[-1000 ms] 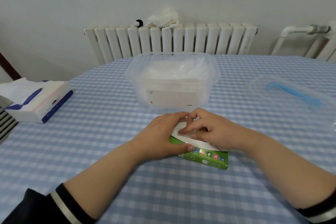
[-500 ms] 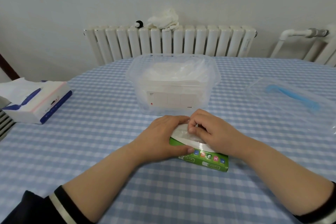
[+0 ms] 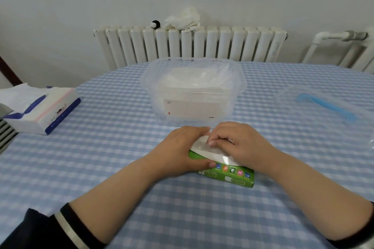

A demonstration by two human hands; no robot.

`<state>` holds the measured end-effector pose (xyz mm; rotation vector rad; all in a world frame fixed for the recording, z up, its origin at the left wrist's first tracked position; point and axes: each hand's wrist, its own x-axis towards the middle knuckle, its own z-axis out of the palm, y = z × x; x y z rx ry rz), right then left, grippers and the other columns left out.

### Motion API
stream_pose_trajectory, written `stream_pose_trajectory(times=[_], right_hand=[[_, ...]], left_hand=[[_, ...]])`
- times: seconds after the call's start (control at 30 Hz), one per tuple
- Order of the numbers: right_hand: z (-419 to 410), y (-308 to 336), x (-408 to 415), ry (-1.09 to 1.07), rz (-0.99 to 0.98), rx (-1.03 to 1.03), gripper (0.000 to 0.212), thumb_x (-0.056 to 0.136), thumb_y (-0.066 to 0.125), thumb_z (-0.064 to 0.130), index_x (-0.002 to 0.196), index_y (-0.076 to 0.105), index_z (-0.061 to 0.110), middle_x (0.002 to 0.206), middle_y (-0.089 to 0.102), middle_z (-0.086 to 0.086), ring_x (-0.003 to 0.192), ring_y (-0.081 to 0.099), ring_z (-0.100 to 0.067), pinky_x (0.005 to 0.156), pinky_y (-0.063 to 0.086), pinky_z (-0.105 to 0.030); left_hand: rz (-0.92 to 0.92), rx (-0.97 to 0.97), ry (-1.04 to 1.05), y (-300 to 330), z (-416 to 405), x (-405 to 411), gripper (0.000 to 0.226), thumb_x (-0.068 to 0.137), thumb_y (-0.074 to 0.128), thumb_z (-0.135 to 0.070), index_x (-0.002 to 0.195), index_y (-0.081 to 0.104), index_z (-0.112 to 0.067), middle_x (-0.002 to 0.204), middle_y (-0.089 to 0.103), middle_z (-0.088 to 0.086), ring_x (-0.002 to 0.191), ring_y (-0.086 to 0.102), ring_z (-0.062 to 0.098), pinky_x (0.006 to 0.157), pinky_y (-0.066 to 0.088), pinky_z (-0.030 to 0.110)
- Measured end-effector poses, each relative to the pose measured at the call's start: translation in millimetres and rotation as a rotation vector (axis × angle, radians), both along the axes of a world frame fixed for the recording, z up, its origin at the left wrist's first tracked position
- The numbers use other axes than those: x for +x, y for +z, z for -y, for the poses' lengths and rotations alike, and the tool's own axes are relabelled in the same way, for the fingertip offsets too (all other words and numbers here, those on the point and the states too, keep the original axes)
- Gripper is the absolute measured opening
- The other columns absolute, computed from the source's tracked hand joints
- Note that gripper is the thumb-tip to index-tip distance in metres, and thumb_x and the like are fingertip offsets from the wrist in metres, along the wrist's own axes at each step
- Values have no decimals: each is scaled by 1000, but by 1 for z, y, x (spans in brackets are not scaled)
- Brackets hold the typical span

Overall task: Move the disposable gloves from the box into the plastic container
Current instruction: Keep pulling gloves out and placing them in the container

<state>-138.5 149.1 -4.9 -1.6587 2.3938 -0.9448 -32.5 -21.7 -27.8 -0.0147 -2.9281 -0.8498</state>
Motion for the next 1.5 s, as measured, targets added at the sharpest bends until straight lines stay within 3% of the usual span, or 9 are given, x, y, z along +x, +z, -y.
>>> stream_pose_trajectory(times=[0.53, 0.77, 0.9, 0.97, 1.03, 1.17, 1.3, 1.4, 1.5], right_hand=[[10, 31, 18, -88, 294, -314, 24, 90, 64, 9, 78, 67, 29, 84, 70, 18, 79, 63, 3, 73, 43, -8], [-5, 105, 7, -159, 478, -930, 11, 95, 57, 12, 88, 65, 16, 73, 73, 2, 73, 71, -16, 67, 54, -27], [-4, 97, 6, -252, 307, -787, 12, 91, 64, 12, 90, 70, 23, 82, 74, 15, 82, 69, -7, 74, 52, -21], [-2, 89, 10, -210, 303, -734, 19, 88, 66, 9, 88, 70, 28, 83, 71, 25, 84, 66, 6, 77, 46, -9], [-3, 89, 10, -179, 279, -694, 22, 87, 67, 9, 90, 70, 31, 87, 71, 27, 91, 66, 6, 82, 46, -10], [-8, 88, 10, -125, 56, -606, 22, 87, 68, 12, 99, 71, 31, 100, 70, 22, 102, 64, 3, 92, 45, -13], [-8, 80, 7, -90, -193, -467, 20, 89, 66, 20, 105, 74, 27, 115, 67, 13, 111, 57, 0, 98, 40, -15], [-7, 76, 5, -46, -324, -375, 19, 87, 65, 23, 103, 75, 26, 120, 63, 12, 108, 50, 3, 96, 34, -9], [-9, 80, 7, 4, -129, -172, 28, 84, 72, 35, 110, 65, 45, 131, 47, 29, 120, 39, 12, 100, 26, -6]], left_hand=[[8, 18, 18, 2, 0, -6, 56, 72, 77, -55, 118, 54, -35, 109, 55, -17, 104, 48, 4, 94, 41, 26], [27, -18, -37, -5, 2, -6, 81, 64, 62, -75, 134, 50, -36, 132, 50, -23, 123, 41, 1, 107, 30, 24], [46, 213, -5, 3, 5, 0, 70, 62, 67, -69, 126, 55, -43, 130, 55, -23, 121, 48, -3, 106, 39, 30], [-29, 496, 60, 19, 5, 3, 65, 60, 65, -74, 116, 62, -39, 120, 65, -17, 113, 58, -2, 101, 44, 29], [-24, 948, 93, 38, 5, 3, 99, 39, 65, -93, 103, 70, -18, 107, 74, 0, 105, 67, 7, 97, 45, 30], [-1, 1420, -36, 71, 12, 7, 112, 58, 19, -91, 120, 70, -13, 133, 60, 18, 125, 55, 33, 103, 47, 45], [104, 1443, -57, 91, 17, 13, 100, 70, 29, -81, 123, 67, -6, 129, 63, 16, 121, 60, 28, 96, 53, 39], [101, 1283, 6, 97, 12, 11, 54, 90, 55, -45, 126, 59, -4, 125, 65, 17, 113, 64, 29, 85, 57, 36], [37, 1127, 64, 98, 9, 8, 33, 86, 58, -19, 116, 63, -7, 115, 71, 12, 98, 70, 22, 70, 57, 28]])
